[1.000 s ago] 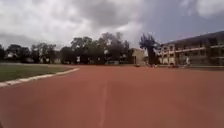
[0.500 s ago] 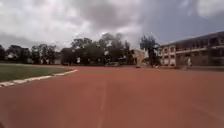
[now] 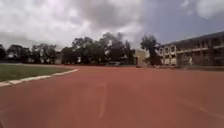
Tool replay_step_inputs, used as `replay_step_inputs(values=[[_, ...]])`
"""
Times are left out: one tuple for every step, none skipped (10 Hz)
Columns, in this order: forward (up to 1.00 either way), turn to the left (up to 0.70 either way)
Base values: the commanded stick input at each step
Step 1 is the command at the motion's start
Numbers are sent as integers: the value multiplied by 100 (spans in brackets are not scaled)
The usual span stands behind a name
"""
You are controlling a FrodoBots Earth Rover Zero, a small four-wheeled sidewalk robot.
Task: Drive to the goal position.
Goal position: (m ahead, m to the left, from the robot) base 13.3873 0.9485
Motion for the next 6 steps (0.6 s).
replay_step_inputs(values=[[60, 0], [60, 0], [60, 0], [60, 0], [60, 0], [60, 0]])
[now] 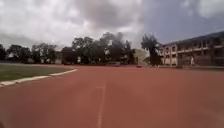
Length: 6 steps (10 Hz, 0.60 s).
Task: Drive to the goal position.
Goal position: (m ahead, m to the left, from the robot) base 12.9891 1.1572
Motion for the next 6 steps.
replay_step_inputs(values=[[60, 0], [60, 0], [60, 0], [60, 0], [60, 0], [60, 0]])
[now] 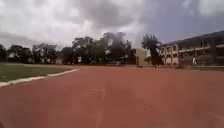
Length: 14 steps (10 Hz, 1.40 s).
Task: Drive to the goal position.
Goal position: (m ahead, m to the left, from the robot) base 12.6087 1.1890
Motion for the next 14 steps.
replay_step_inputs(values=[[60, 0], [60, 0], [60, 0], [60, 0], [60, 0], [60, 0], [60, 0], [60, 0], [60, 0], [60, 0], [60, 0], [60, 0], [60, 0], [60, 0]])
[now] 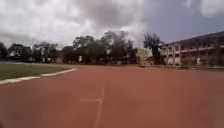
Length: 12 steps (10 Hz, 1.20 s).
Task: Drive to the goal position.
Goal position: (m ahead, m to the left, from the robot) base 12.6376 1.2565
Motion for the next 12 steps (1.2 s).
replay_step_inputs(values=[[60, 0], [60, 0], [60, 0], [60, 0], [60, 0], [60, 0], [60, 0], [60, 0], [60, 0], [60, 0], [60, 0], [60, 0]])
